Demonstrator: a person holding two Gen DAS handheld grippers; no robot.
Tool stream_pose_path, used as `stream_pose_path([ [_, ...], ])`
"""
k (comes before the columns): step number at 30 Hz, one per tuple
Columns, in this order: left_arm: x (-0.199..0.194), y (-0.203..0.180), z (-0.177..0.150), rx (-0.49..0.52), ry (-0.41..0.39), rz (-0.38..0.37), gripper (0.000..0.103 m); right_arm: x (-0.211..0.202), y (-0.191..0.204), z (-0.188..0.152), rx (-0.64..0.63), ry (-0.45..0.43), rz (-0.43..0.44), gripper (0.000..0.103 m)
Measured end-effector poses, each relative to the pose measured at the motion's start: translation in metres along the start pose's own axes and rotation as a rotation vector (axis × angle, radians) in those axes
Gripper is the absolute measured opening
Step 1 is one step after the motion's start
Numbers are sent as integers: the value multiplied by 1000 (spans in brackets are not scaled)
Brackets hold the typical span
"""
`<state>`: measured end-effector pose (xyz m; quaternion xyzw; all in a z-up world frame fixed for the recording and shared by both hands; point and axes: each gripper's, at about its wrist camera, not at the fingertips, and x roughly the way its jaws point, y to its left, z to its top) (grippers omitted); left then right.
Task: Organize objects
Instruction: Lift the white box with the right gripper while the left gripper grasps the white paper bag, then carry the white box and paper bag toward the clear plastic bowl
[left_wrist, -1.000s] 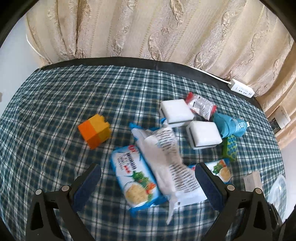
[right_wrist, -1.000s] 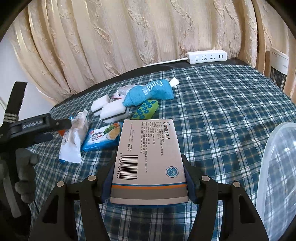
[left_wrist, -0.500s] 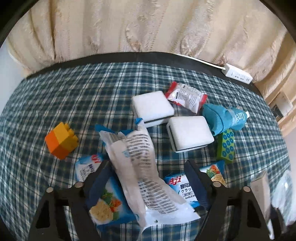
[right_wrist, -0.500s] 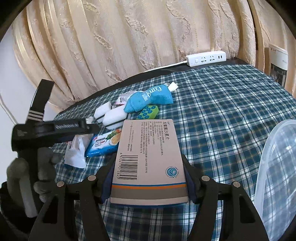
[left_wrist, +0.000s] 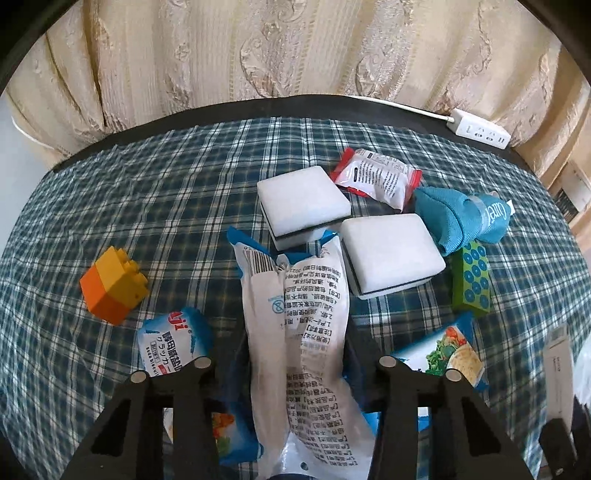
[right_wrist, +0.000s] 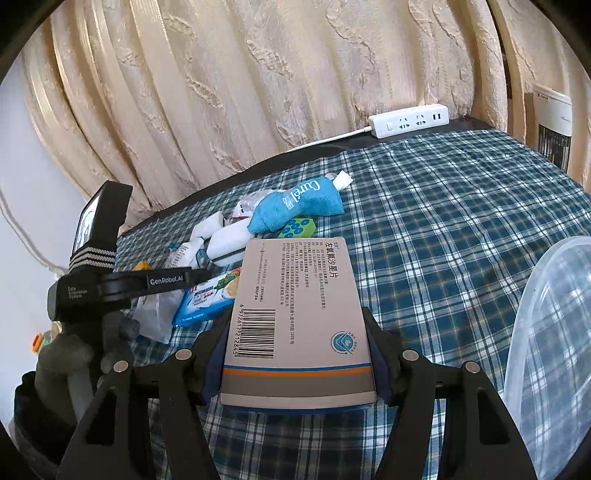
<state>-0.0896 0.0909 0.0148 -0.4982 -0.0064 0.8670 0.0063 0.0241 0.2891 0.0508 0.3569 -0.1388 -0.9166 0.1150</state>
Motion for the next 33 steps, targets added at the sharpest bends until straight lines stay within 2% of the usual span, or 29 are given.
stream_pose_path([
  [8,-11,3,-6,-6,-28,6,47,-2,0,1,4,-20,4,64],
  [18,-48,4,-8,-14,-120,28,47,-10,-2,0,15,-67,0,64],
  [25,-68,-14,-15,27,-151,-14,47,-29,-8,0,34,-106,-24,64],
  [33,-77,-43,-24,89,-152,-58,47,-66,-33,-4,70,-143,-115,64],
])
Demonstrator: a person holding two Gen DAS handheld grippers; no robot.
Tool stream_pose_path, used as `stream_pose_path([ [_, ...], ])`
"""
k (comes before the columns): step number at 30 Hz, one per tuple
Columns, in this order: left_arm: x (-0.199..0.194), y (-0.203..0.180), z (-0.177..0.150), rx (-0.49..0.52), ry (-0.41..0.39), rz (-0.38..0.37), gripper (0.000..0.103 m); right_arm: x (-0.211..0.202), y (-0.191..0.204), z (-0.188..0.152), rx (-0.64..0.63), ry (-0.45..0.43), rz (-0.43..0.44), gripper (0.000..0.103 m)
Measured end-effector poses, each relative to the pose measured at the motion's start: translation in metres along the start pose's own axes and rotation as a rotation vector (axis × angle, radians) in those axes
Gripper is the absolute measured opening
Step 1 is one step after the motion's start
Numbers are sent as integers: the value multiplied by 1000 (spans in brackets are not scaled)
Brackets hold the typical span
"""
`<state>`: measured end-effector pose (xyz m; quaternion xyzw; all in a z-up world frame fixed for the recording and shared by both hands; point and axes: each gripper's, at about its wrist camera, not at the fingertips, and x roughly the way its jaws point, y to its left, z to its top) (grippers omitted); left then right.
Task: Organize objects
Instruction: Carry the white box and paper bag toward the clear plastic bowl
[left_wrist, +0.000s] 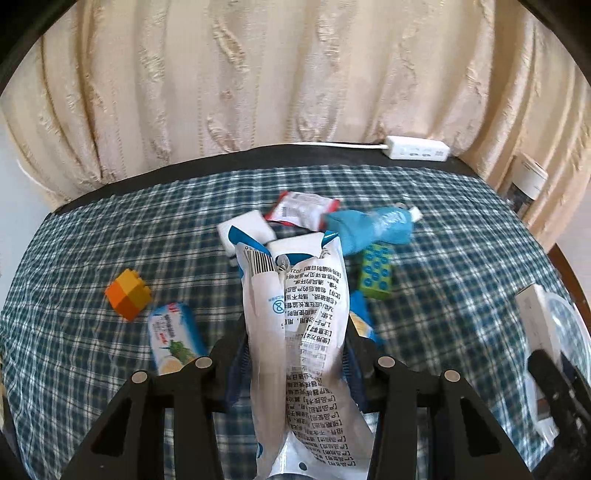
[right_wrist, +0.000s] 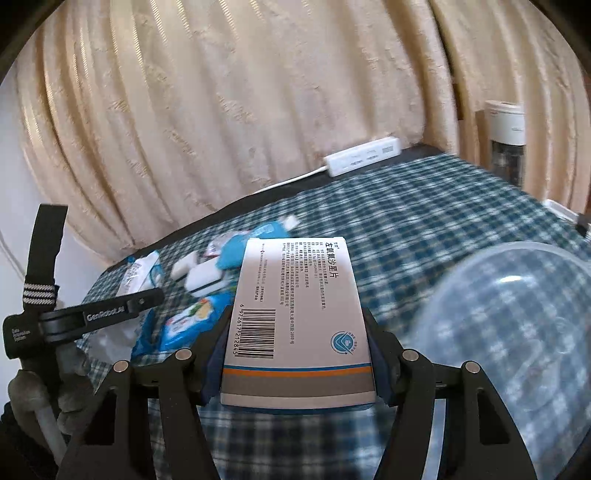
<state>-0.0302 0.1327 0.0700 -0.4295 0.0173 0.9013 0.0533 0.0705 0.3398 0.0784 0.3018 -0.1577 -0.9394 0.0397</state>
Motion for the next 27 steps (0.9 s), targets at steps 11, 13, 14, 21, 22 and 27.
stream_pose_path([
  [11,-2,-40,-8,51,11,-48,47,-51,-81,-1,72,-63,-192,64],
  [13,-2,-48,-10,66,15,-59,47,-58,-99,-1,89,-58,-232,64],
  [14,-2,-52,-10,73,16,-62,47,-62,-108,-1,96,-54,-251,64],
  [21,-5,-81,-12,125,17,-91,48,-71,-147,-2,106,-16,-323,64],
  [22,-6,-85,-12,132,18,-95,48,-71,-152,-2,111,-8,-323,64],
  [27,-6,-101,-12,160,25,-110,48,-66,-166,-2,110,7,-341,64],
])
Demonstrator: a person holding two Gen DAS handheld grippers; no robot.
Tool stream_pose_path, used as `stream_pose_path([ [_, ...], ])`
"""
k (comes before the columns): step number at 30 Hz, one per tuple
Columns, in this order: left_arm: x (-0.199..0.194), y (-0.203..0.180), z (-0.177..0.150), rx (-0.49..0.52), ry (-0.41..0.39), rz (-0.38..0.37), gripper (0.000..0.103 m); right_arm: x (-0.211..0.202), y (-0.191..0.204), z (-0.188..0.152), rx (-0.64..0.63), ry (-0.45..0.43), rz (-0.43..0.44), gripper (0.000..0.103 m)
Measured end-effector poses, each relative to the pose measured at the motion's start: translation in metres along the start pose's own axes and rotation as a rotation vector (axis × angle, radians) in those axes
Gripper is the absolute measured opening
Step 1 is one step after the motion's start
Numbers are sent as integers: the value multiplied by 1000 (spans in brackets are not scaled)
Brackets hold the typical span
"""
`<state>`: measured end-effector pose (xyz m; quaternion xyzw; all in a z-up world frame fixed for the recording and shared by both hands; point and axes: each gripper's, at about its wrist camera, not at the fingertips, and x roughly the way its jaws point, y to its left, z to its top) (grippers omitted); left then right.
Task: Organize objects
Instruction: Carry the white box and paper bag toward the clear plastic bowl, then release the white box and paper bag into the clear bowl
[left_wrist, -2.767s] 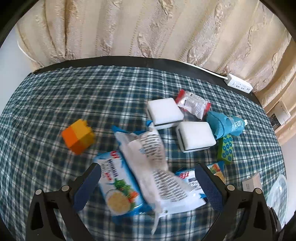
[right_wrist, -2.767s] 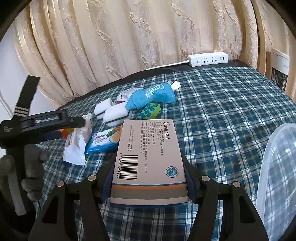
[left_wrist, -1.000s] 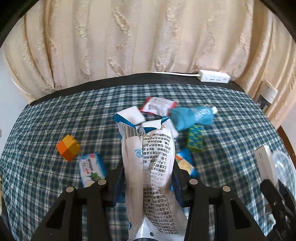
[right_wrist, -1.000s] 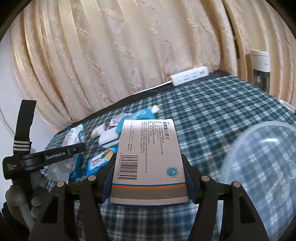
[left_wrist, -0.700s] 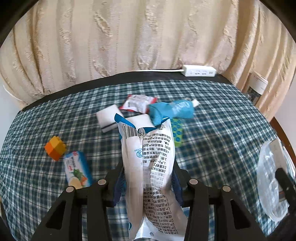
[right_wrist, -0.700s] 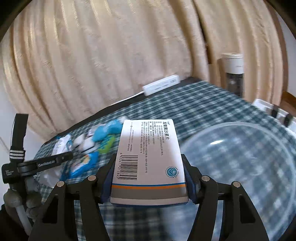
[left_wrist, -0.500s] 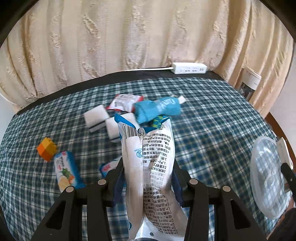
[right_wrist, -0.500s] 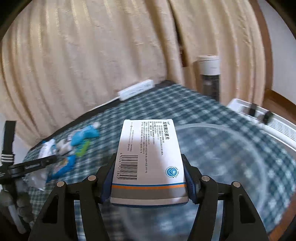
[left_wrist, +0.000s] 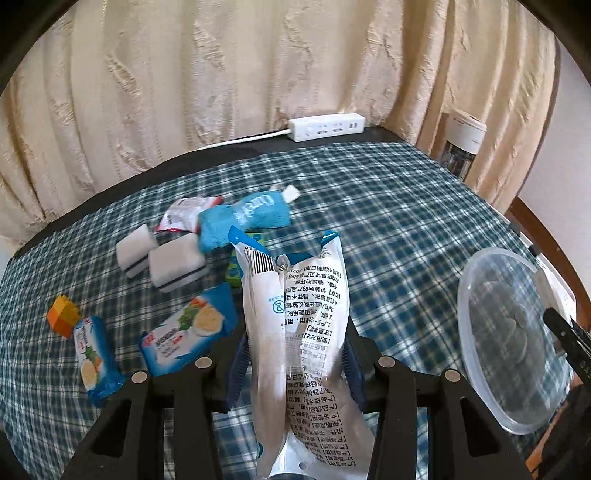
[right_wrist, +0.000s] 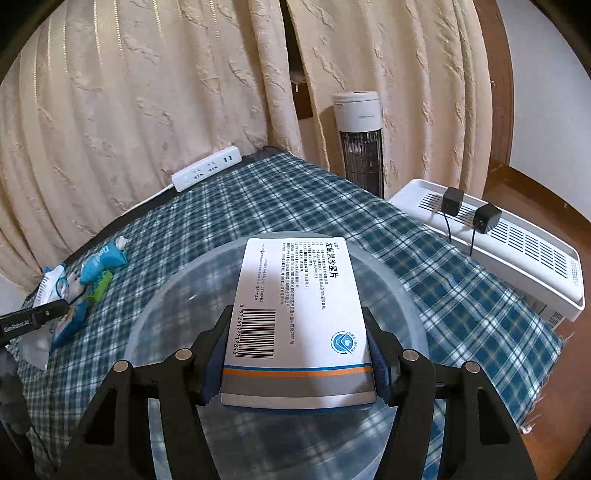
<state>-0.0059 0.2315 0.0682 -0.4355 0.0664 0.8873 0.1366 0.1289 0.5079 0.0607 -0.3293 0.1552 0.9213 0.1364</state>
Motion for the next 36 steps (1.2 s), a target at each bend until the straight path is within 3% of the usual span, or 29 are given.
stream_pose_path([
  [10,2,-33,8,55,5,-19,48,11,-7,0,-35,24,-16,65],
  [23,11,-93,17,163,19,-86,48,8,-14,-3,-10,24,30,65],
  [36,21,-143,11,258,43,-159,48,12,-9,-3,-42,32,-5,65],
])
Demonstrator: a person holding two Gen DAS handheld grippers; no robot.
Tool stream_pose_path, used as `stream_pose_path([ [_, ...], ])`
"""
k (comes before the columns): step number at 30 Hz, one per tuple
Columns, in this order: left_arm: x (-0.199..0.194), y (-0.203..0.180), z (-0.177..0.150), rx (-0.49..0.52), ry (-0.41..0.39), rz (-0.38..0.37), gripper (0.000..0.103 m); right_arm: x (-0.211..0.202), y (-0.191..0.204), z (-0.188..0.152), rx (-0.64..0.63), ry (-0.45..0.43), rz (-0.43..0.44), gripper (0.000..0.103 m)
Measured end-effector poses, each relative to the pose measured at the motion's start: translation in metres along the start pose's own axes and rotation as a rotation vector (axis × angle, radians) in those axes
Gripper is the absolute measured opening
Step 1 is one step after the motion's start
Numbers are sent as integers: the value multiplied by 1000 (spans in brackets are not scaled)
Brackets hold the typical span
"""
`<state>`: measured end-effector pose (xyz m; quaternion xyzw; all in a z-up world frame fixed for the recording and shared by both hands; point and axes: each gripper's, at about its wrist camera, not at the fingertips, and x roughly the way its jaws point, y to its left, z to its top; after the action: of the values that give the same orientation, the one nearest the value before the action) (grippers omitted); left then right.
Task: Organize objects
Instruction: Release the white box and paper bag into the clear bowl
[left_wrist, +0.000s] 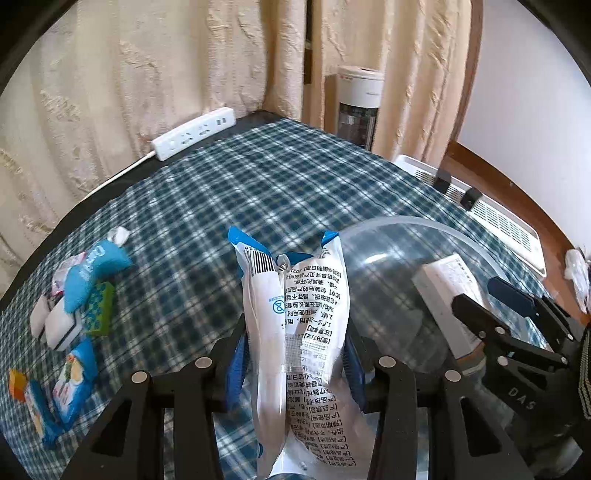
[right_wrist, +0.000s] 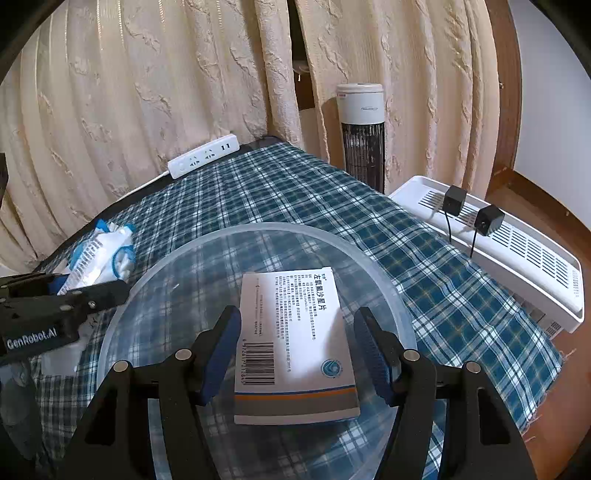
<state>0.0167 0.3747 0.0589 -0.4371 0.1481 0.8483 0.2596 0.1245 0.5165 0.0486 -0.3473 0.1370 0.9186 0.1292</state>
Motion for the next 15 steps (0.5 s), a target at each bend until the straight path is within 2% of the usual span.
stream_pose_path([
  [5,6,-14,1,25,10,-35,49,0,1,0,-4,-2,-10,65],
  [6,7,-15,1,27,14,-46,54,0,1,0,-4,-2,-12,65],
  [7,7,-16,1,28,14,-55,69,0,1,0,-4,-2,-13,65],
  [9,3,-15,1,17,-13,-59,88,1,1,0,-1,-2,-14,65],
  [11,-3,-11,0,9,-44,-56,90,1,1,1,1,-2,-17,65],
  [15,-6,-5,0,-4,-52,-41,90,1,1,0,-1,-3,-14,65],
])
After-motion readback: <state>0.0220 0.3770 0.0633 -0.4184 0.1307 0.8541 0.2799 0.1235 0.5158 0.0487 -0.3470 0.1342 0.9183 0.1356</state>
